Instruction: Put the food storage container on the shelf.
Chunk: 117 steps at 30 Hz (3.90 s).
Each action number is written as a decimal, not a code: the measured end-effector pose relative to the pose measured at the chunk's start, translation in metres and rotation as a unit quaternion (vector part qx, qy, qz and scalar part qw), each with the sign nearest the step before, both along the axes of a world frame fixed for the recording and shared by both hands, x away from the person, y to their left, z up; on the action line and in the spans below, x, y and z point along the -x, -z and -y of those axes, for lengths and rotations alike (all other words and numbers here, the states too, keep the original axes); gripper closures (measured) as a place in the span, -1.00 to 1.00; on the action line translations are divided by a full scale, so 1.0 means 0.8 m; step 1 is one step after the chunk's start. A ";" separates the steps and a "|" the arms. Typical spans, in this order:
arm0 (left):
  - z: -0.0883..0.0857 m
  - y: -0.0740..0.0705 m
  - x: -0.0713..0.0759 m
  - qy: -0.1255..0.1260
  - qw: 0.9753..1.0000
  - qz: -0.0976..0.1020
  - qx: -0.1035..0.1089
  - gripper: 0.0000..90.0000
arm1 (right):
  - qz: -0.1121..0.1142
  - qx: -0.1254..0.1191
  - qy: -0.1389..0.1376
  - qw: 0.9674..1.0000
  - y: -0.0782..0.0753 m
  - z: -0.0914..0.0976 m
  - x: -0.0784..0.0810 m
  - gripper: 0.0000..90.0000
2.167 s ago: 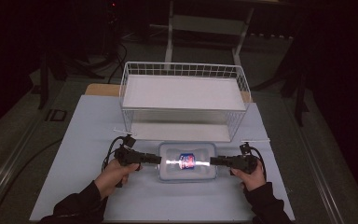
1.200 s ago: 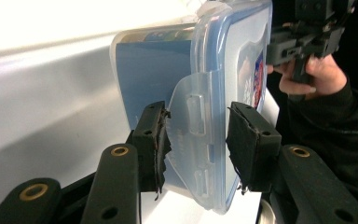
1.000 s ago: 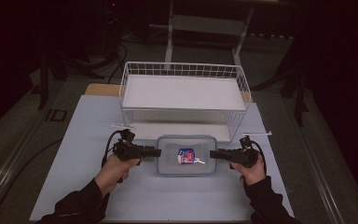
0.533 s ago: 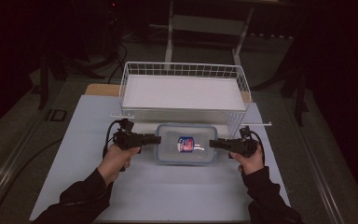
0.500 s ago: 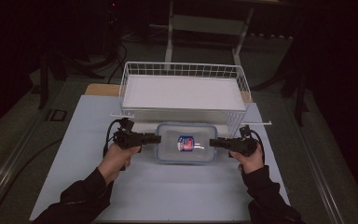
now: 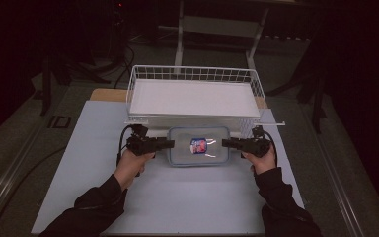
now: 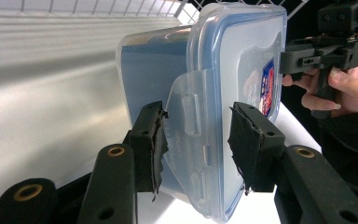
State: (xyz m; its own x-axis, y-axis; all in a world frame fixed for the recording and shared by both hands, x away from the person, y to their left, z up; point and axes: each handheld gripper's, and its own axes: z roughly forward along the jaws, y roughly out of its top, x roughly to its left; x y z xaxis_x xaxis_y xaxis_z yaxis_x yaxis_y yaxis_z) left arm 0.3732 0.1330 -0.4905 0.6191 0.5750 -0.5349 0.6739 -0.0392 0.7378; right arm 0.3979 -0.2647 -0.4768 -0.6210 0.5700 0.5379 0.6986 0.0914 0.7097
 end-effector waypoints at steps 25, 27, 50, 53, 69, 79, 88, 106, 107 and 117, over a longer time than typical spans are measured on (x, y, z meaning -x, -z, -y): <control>0.003 0.022 -0.020 -0.044 0.996 0.074 -0.008 0.16 | 0.056 0.009 0.031 0.998 0.021 -0.012 -0.014 0.11; 0.004 0.022 -0.019 -0.049 0.996 0.079 -0.010 0.15 | 0.059 0.015 0.036 0.997 0.021 -0.013 -0.014 0.10; 0.018 0.022 -0.027 -0.116 0.985 0.115 -0.060 -0.10 | 0.138 0.082 0.114 0.980 0.014 -0.038 0.001 -0.26; 0.012 0.016 -0.018 -0.106 0.985 0.124 -0.050 -0.21 | 0.146 0.076 0.110 0.980 0.006 -0.036 0.016 -0.26; -0.001 0.002 0.045 -0.018 0.993 0.114 -0.029 -0.98 | 0.172 0.097 0.087 0.976 -0.003 -0.045 0.067 -0.27; -0.012 -0.001 0.085 -0.024 0.992 0.124 -0.032 -0.98 | 0.163 0.105 0.048 0.980 0.007 -0.073 0.085 -0.10; -0.011 -0.001 0.110 -0.018 0.986 0.154 -0.060 -0.98 | 0.131 0.118 0.006 0.984 0.026 -0.097 0.081 0.46; -0.010 0.007 0.110 -0.016 0.983 0.166 -0.077 -0.98 | 0.125 0.155 -0.004 0.980 0.034 -0.133 0.054 1.00; -0.010 0.007 0.110 -0.016 0.983 0.166 -0.075 -0.98 | 0.126 0.155 0.000 0.980 0.034 -0.134 0.052 1.00; -0.011 0.008 0.110 -0.016 0.982 0.174 -0.074 -0.98 | 0.127 0.150 0.009 0.980 0.033 -0.148 0.032 0.99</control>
